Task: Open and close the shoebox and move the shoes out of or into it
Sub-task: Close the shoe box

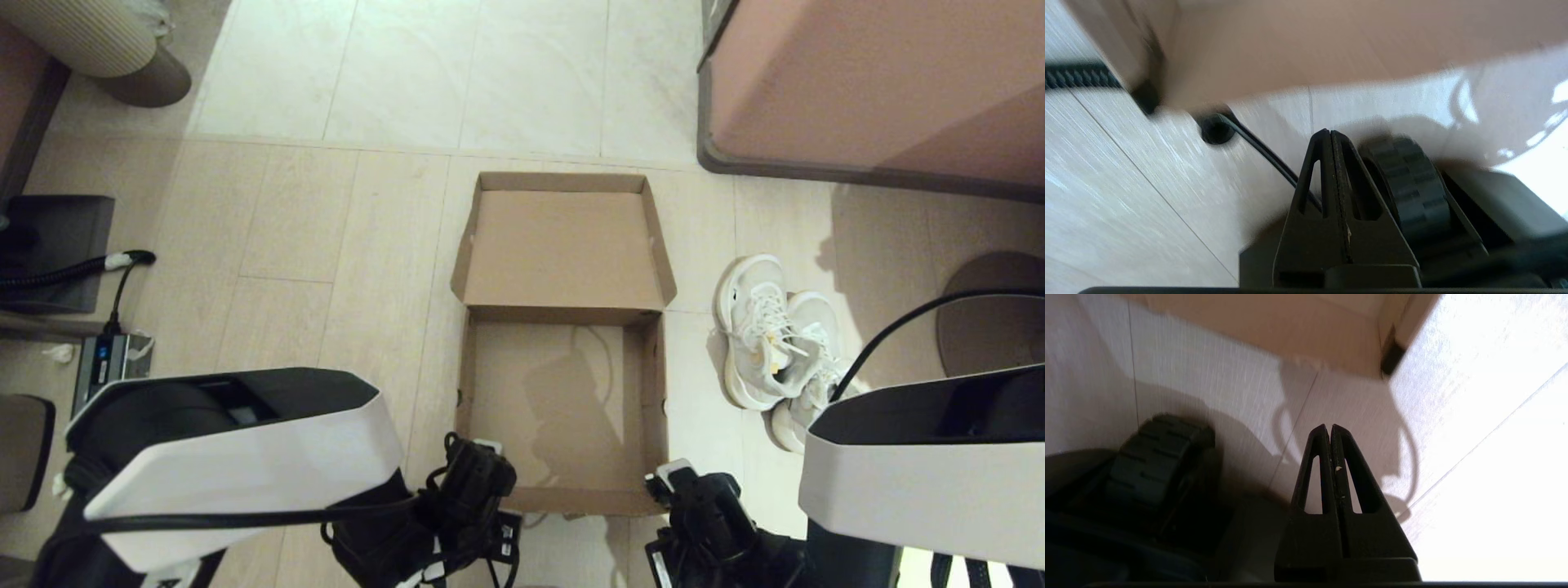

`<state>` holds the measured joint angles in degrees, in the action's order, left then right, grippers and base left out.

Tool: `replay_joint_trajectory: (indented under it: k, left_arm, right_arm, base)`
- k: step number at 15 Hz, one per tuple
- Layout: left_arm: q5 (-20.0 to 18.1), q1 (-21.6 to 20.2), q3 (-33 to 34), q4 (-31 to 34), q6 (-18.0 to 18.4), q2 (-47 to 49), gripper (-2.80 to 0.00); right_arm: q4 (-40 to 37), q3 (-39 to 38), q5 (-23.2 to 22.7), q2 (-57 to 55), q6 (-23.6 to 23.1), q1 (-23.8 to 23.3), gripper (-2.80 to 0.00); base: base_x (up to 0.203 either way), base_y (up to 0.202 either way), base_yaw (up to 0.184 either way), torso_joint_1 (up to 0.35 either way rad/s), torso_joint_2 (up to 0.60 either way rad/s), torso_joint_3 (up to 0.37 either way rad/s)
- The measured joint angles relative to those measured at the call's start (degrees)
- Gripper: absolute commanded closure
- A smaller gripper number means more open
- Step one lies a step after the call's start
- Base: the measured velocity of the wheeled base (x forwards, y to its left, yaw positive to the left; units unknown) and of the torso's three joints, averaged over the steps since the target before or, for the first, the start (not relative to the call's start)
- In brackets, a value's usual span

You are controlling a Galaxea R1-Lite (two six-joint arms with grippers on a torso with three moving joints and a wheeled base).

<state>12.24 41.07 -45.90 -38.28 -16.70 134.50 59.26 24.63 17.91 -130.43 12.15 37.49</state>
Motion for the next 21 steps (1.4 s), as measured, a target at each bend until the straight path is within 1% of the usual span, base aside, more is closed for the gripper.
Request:
replay_joint_trajectory:
  k: [4, 8, 11, 12, 13, 14, 15, 16, 17, 18, 19, 20, 21]
  left_arm:
    - [0.02, 0.85, 0.62, -0.13, -0.76, -2.17, 0.00]
    - [-0.09, 0.88, -0.71, -0.52, -0.85, -6.57, 0.00]
    - [-0.31, 0.23, -1.26, -0.60, -0.85, -12.46, 0.00]
    - [-0.61, -1.01, -2.64, -0.55, -0.82, -14.82, 0.00]
    - [-1.28, -3.13, -5.28, -0.52, -0.74, -16.84, 0.00]
    - [-2.79, -6.22, -8.71, -0.15, -0.64, -18.54, 0.00]
    - [-5.26, -9.58, -12.68, 0.08, -0.56, -19.70, 0.00]
    - [-8.48, -12.91, -16.75, 0.48, -0.50, -20.33, 0.00]
    - [-12.35, -16.45, -20.88, 0.97, -0.49, -20.42, 0.00]
    - [-16.20, -19.54, -24.43, 1.23, -0.50, -19.85, 0.00]
    - [-19.81, -21.76, -27.31, 1.35, -0.54, -18.63, 0.00]
    - [-22.75, -23.16, -29.89, 1.34, -0.62, -16.95, 0.00]
    - [-24.46, -23.97, -32.61, 1.06, -0.84, -14.84, 0.00]
  right_arm:
    - [4.58, -2.29, 0.43, 1.40, -0.02, 0.54, 0.00]
    - [4.84, 0.69, 0.75, 6.62, -0.06, -0.62, 0.00]
    - [3.43, 2.06, 1.83, 12.44, -0.19, -1.79, 0.00]
    - [1.42, 3.68, 1.96, 15.06, -0.20, -3.12, 0.00]
    - [-1.62, 6.75, 1.94, 17.66, -0.15, -5.03, 0.00]
    - [-6.20, 11.32, 1.53, 20.31, 0.10, -7.56, 0.00]
    - [-11.89, 16.80, 0.29, 22.65, 0.66, -10.49, 0.00]
    - [-18.53, 22.77, -1.82, 24.51, 1.52, -13.78, 0.00]
    - [-25.78, 28.86, -4.87, 26.16, 2.47, -17.52, 0.00]
    - [-32.76, 34.39, -8.71, 27.16, 3.48, -21.61, 0.00]
    - [-39.00, 38.83, -13.23, 27.34, 4.27, -25.74, 0.00]
    - [-43.95, 41.77, -17.97, 26.50, 4.30, -29.11, 0.00]
    - [-46.10, 43.48, -22.74, 24.60, 3.59, -31.86, 0.00]
  base:
    - [0.000, 0.000, 0.000, 0.000, 0.00, 0.000]
    - [0.000, 0.000, 0.000, 0.000, 0.00, 0.000]
    - [0.000, 0.000, 0.000, 0.000, 0.00, 0.000]
    - [0.000, 0.000, 0.000, 0.000, 0.00, 0.000]
    - [0.000, 0.000, 0.000, 0.000, 0.00, 0.000]
    - [0.000, 0.000, 0.000, 0.000, 0.00, 0.000]
    - [0.000, 0.000, 0.000, 0.000, 0.00, 0.000]
    - [0.000, 0.000, 0.000, 0.000, 0.00, 0.000]
    - [0.000, 0.000, 0.000, 0.000, 0.00, 0.000]
    - [0.000, 0.000, 0.000, 0.000, 0.00, 0.000]
    - [0.000, 0.000, 0.000, 0.000, 0.00, 0.000]
    - [0.000, 0.000, 0.000, 0.000, 0.00, 0.000]
    - [0.000, 0.000, 0.000, 0.000, 0.00, 0.000]
